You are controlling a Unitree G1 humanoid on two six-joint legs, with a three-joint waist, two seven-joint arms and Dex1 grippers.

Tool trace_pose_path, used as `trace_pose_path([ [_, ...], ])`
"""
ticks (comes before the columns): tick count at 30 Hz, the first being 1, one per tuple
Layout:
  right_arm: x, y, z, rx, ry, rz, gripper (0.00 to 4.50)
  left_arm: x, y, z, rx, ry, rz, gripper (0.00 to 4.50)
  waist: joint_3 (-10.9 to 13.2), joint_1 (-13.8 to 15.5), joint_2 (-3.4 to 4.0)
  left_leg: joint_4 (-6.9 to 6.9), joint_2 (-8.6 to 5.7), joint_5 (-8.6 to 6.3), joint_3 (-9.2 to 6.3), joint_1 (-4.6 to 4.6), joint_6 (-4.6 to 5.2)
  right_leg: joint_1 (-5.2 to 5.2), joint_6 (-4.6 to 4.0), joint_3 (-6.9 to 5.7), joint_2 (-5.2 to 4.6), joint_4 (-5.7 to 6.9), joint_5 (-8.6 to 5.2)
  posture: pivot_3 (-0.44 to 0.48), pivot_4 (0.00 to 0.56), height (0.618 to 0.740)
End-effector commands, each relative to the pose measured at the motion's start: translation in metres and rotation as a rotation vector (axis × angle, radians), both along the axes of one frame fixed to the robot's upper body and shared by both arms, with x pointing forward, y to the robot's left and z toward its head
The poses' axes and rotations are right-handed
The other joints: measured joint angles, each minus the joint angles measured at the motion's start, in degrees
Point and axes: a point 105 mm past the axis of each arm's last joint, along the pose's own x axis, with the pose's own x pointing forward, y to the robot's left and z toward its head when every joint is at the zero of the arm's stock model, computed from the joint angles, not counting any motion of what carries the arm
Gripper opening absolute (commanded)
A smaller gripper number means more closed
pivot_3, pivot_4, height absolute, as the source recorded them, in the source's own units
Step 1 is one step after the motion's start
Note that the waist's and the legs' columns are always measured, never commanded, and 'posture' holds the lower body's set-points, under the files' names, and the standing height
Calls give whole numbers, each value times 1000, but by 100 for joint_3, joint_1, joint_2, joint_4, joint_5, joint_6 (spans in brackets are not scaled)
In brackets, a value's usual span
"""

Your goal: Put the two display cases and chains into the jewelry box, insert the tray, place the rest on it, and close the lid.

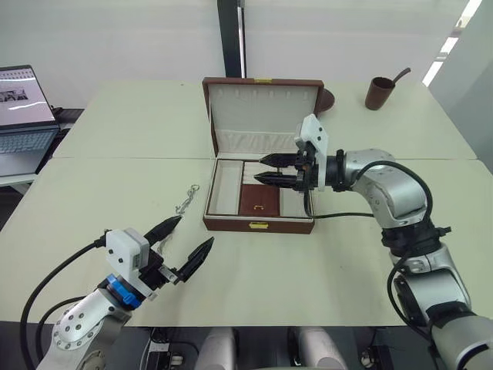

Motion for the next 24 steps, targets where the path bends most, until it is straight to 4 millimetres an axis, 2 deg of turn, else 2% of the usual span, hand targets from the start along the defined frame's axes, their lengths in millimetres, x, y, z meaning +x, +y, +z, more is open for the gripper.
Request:
trace_pose_path([
  [1, 2, 0, -4, 29, -33, 3, 1268, -2, -1, 7, 6, -46, -11, 4500, 0, 6, 0, 0, 0, 0, 0, -1, 0, -1, 0, 0, -2, 0, 0, 0, 150, 740],
  [4, 4, 4, -32, -39, -16, -6, 526, -4, 0, 5, 9, -45, -10, 4500, 0, -6, 0, 1, 0, 0, -1, 3, 0, 0, 0, 4, -1, 1, 0, 0, 150, 740],
  [6, 6, 5, -44, -73, -4, -17, 62, -5, 0, 4, 9, -45, -9, 4500, 0, -8, 0, 0, 2, 0, 0, 5, 0, 0, 0, 2, 2, 2, 0, 0, 150, 740],
  [13, 10, -4, -77, -186, 39, -45, 25, -4, -3, 5, 3, -51, -8, 4500, -4, -8, -3, 0, 2, 0, 0, 11, 0, 4, 0, 4, 2, 3, 0, 0, 150, 740],
  [16, 8, -4, -70, -145, 48, -36, 25, -3, -4, 6, 3, -54, -11, 4500, -5, -8, -4, 0, 2, 0, 0, 19, 0, 13, 0, 4, 2, 3, 0, 0, 150, 740],
  [21, 1, -8, -27, 43, 27, 9, 25, 4, -5, 12, 18, -67, -24, 4500, -4, 10, -4, -1, 0, 0, -4, 12, 0, 10, 0, 2, 1, 1, 0, 0, 150, 740],
  [24, -4, -22, -4, 108, -14, 14, 25, 11, -1, 20, 12, -79, -13, 4500, -3, 9, -4, 0, -1, 0, -10, 4, 0, 2, 0, 3, 0, 2, 0, 0, 150, 740],
])
